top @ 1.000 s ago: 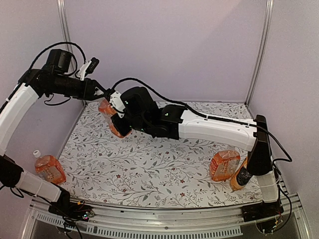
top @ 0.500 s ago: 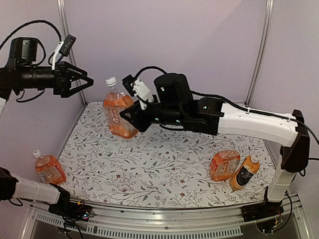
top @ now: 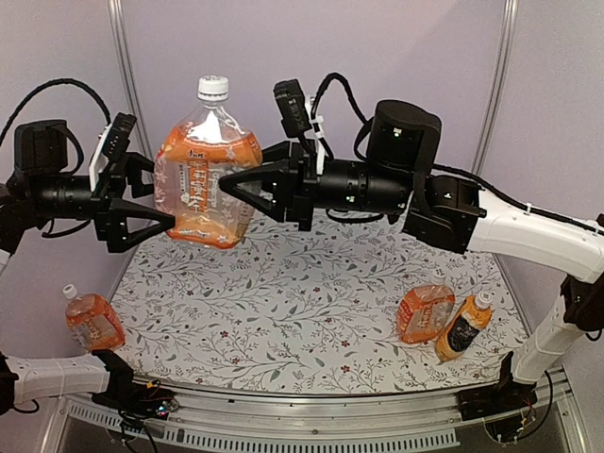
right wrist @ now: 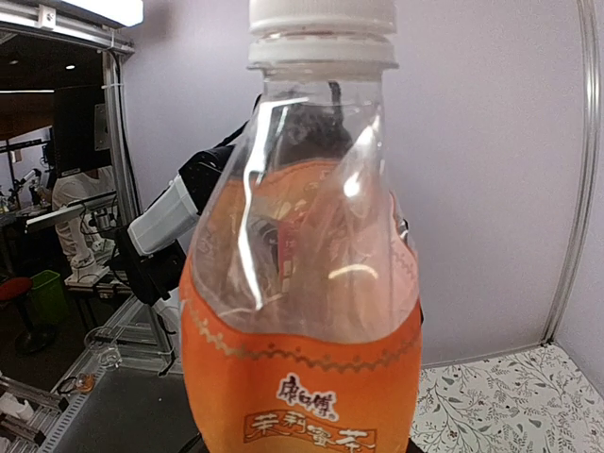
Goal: Unscrew the bottle caps
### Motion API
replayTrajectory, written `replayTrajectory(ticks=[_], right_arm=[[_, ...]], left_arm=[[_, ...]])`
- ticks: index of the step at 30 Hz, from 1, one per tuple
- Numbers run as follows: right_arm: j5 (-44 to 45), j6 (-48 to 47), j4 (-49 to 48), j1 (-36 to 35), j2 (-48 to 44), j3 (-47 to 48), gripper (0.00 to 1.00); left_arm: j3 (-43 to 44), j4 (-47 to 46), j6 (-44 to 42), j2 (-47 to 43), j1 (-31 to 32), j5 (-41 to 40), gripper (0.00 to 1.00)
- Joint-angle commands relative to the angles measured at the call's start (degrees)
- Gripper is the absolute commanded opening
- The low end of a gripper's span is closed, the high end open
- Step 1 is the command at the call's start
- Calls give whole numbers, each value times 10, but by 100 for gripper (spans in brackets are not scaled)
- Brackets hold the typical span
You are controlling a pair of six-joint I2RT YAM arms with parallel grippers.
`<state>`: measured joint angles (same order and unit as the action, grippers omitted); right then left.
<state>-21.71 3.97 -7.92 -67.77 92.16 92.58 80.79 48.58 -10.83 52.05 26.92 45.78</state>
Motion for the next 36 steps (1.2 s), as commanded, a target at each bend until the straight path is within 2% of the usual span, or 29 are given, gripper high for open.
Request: replayTrajectory(ticks=[1, 4, 6, 10, 14, 16, 17, 19, 22, 24, 25, 27, 31, 33, 36], right_arm=[[-41, 2, -16, 0, 15, 0, 18], [-43, -5, -16, 0, 20, 2, 17], [-43, -7, -17, 0, 23, 3, 17], [-33, -8, -17, 0, 26, 5, 17], [-29, -3, -14, 0, 31, 10, 19], [-20, -2, -8, 1, 31, 8, 29], [-13, -2, -4, 1, 28, 5, 38], [7, -3, 10, 0, 19, -5, 53], [52, -7, 42, 0, -2, -17, 78], [85, -7, 88, 0, -13, -10, 85], [107, -6, 119, 0, -16, -5, 86], [166, 11, 171, 1, -25, 11, 86], [325, 92, 280, 0, -23, 67, 82], [361, 132, 321, 1, -11, 101, 80], [348, 167, 360, 0, 17, 145, 79]], left_arm=[[-10, -85, 16, 5, 39, -35, 99], [-12, -109, 50, 14, 54, -35, 98], [-13, -121, 68, 17, 61, -28, 88], [-22, -116, 77, 11, 74, -3, 60], [-31, -107, 79, 5, 86, 11, 49], [-27, -102, 74, 5, 87, 2, 39], [-24, -95, 68, 5, 87, -10, 35], [-22, -84, 51, 3, 87, -50, 34], [-29, -69, 19, 1, 89, -123, 28], [-31, -66, -7, 4, 91, -199, 28], [-30, -66, -24, 7, 93, -249, 29], [-25, -66, -85, 18, 104, -360, 24], [-60, -113, -271, 32, 154, -610, 12], [-103, -178, -363, 28, 178, -692, 11], [-151, -257, -460, 16, 216, -742, 13]])
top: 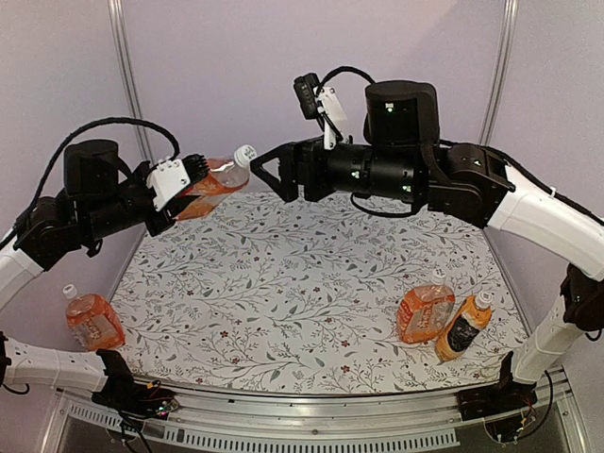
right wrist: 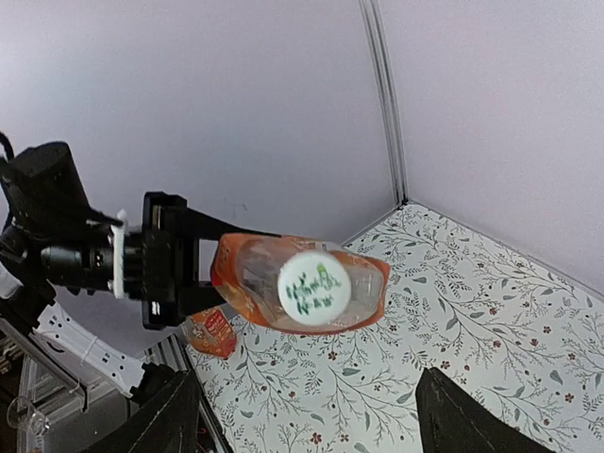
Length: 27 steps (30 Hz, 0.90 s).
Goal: Unscrew the bottle caps
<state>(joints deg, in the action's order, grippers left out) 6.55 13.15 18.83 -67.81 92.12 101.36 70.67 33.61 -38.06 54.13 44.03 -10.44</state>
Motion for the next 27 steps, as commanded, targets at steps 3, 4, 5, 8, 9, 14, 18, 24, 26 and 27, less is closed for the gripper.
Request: replayTrajectory(ticks=[3, 4, 5, 8, 9, 14, 18, 24, 26, 27], right_arm=[[39, 95, 110, 8, 39, 87, 76], [29, 104, 115, 13, 45, 93, 74], [18, 110, 121, 17, 52, 99, 70], [-8, 127, 126, 28, 62, 107, 65], [-18, 129, 127, 29, 68, 111, 65], [-49, 139, 135, 30, 91, 135, 58], [-52, 140, 130, 36, 99, 141, 49], [-58, 138, 114, 40, 108, 151, 47], [-59, 136, 114, 40, 112, 156, 46], [-75, 135, 113, 40, 113, 158, 43]], left_arm=[[-81, -142, -231, -13, 72, -206, 14], [-85, -147, -237, -13, 78, -209, 14], [-87, -149, -239, -14, 81, -210, 14], [-90, -149, -244, -12, 87, -211, 14], [-92, -151, -246, -12, 88, -212, 14], [-97, -155, -250, -12, 90, -211, 15], [-101, -155, -255, -15, 91, -209, 15], [-106, -155, -257, -17, 93, -208, 14], [-107, -155, -256, -17, 93, -208, 15], [-107, -155, -256, -17, 93, -208, 15]])
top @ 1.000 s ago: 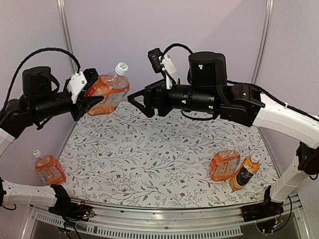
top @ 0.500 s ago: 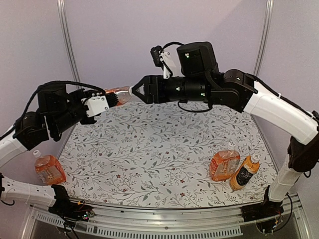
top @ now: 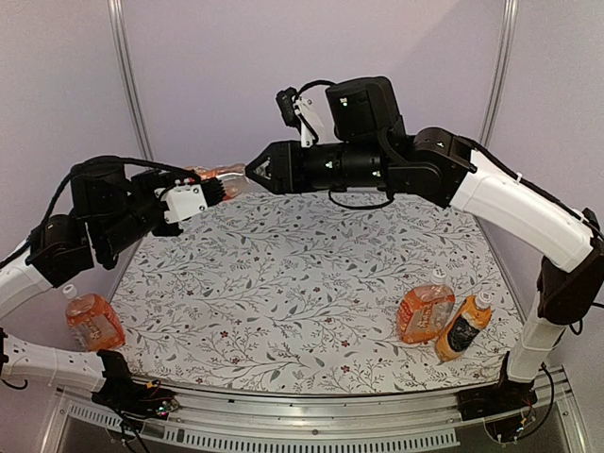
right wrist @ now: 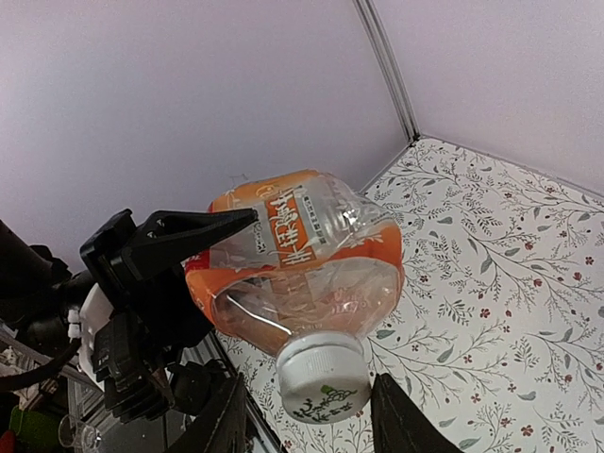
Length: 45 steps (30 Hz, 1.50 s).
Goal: Unscrew the bottle caps
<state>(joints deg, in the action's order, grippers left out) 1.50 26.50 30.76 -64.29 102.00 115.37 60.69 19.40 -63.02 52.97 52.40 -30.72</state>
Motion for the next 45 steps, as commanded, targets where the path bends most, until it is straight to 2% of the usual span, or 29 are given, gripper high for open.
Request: replayTrajectory(ticks=[1, 6, 9, 11, 14, 16, 18, 21, 23, 25, 28, 34, 38, 42, 43, 45], right_arm=[[-27, 1, -6, 5, 15, 19, 41], [-31, 4, -5, 8, 18, 11, 40], [-32, 4, -5, 10, 21, 11, 35], [-35, 4, -5, 11, 22, 12, 26], [-46, 2, -4, 11, 24, 11, 0], [-73, -8, -4, 11, 25, 12, 0], [-130, -42, 0, 11, 28, 12, 0], [-152, -148, 66, 3, 26, 12, 0], [-132, -234, 120, -16, 16, 5, 0], [-125, -337, 157, -34, 4, -14, 0], [-121, -452, 188, -51, -21, -44, 0], [-73, -603, 238, -77, -38, -54, 0], [2, -733, 250, -111, -32, -62, 0], [-5, -758, 228, -111, -29, -67, 0], [-4, -759, 219, -112, -31, -73, 3], [0, -757, 200, -111, -37, -87, 28]], left_arm=[[-7, -13, -5, -5, 9, -5, 15], [-9, -14, -2, -6, 10, -5, 15], [-10, -14, -1, -8, 10, -4, 15], [-10, -14, 1, -7, 10, -3, 15], [-9, -13, 7, -9, 10, -1, 14], [-1, -4, 28, -9, 10, 10, 15], [24, 46, 82, -8, 10, 50, 14], [80, 183, 187, -8, 9, 192, 12], [109, 271, 222, -7, 9, 289, 12], [119, 311, 238, -4, 9, 353, 11], [122, 348, 236, -2, 9, 403, 8], [137, 407, 241, 4, 9, 502, 7], [144, 412, 248, 8, 9, 511, 7], [139, 412, 244, 5, 9, 509, 7], [138, 411, 244, 3, 9, 507, 7], [133, 409, 244, -1, 9, 501, 7]])
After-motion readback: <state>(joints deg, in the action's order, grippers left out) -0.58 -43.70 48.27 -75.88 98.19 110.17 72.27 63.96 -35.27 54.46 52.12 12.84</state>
